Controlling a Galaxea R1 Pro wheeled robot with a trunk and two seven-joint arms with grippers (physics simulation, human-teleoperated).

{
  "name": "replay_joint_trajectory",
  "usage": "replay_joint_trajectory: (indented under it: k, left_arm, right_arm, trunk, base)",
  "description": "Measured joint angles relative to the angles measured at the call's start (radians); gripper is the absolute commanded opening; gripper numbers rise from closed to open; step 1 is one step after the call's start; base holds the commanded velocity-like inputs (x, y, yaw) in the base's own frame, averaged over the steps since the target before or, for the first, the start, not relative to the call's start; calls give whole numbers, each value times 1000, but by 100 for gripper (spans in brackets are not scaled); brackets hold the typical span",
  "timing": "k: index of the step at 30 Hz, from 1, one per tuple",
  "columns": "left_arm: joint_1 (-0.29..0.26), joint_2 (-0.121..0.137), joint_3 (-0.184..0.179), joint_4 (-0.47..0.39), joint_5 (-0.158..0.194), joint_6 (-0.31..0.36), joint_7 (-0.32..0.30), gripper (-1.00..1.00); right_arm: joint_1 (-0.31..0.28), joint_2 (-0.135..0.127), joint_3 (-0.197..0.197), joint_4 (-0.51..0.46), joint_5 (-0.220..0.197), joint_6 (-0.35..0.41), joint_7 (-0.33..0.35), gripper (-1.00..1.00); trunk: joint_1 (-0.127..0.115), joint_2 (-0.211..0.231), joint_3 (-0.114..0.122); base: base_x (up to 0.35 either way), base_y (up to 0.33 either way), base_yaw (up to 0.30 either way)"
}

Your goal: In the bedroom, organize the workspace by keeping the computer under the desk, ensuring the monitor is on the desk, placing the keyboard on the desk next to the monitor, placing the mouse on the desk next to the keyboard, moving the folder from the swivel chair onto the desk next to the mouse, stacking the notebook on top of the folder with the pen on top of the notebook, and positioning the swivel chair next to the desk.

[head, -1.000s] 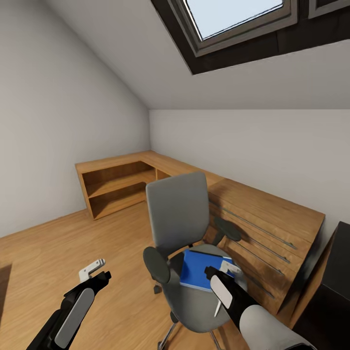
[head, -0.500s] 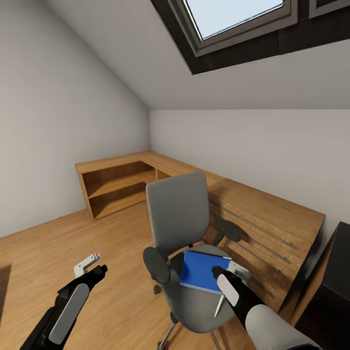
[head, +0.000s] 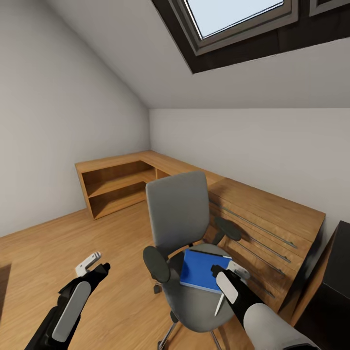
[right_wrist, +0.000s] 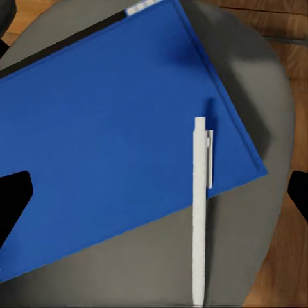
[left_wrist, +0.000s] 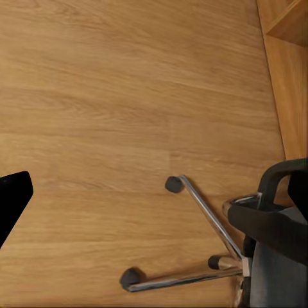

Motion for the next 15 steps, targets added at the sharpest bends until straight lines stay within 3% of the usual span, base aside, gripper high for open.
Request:
replay_joint_trajectory:
  k: [15]
  left_arm:
    - [0, -5, 2, -1, 0, 0, 0, 100]
  right_arm:
    - [-1, -7, -5, -1, -17, 3, -2, 100]
  trunk:
    - [4, -7, -3]
  base:
    - [0, 0, 0]
